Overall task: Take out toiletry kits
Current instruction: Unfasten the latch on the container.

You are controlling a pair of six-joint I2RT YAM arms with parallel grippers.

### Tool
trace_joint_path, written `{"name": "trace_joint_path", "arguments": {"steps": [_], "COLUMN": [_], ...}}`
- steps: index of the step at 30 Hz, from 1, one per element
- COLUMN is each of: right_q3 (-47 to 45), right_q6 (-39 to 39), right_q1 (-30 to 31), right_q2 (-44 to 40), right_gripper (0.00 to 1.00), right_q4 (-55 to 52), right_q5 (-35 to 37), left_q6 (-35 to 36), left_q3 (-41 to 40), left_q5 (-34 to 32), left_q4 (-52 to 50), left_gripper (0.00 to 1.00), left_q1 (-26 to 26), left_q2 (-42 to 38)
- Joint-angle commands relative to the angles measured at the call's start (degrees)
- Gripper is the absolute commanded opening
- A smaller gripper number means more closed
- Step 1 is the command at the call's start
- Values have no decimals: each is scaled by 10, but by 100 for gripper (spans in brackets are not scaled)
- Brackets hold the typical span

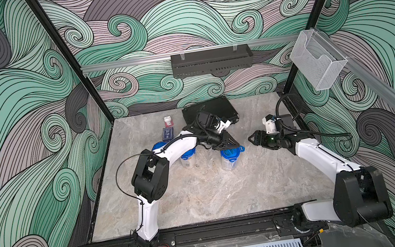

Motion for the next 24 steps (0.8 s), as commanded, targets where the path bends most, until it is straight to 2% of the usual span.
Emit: {"name": "trace_joint_path", "arguments": {"steps": [1,11,17,24], "right_q3": [0,-2,-15,-53], "right_q6": [2,7,7,28], "right_q1": [-1,-1,-1,-1], "right_q2": [4,-13,-81,-166], "right_gripper": [67,66,66,61], "right_q4": [-10,-13,-13,20], "right_q5": [3,1,-10,-48], "left_q6": [-14,-9,-15,-22], "left_q3": [-24,-66,-110,-143], "left_q5": [-2,-9,-12,-13], "left_q4": [15,32,65,94], "left_gripper": [22,22,19,18], "left_q1": [-7,-5,0,5], "left_q2": [-9,-7,-3,7]}}
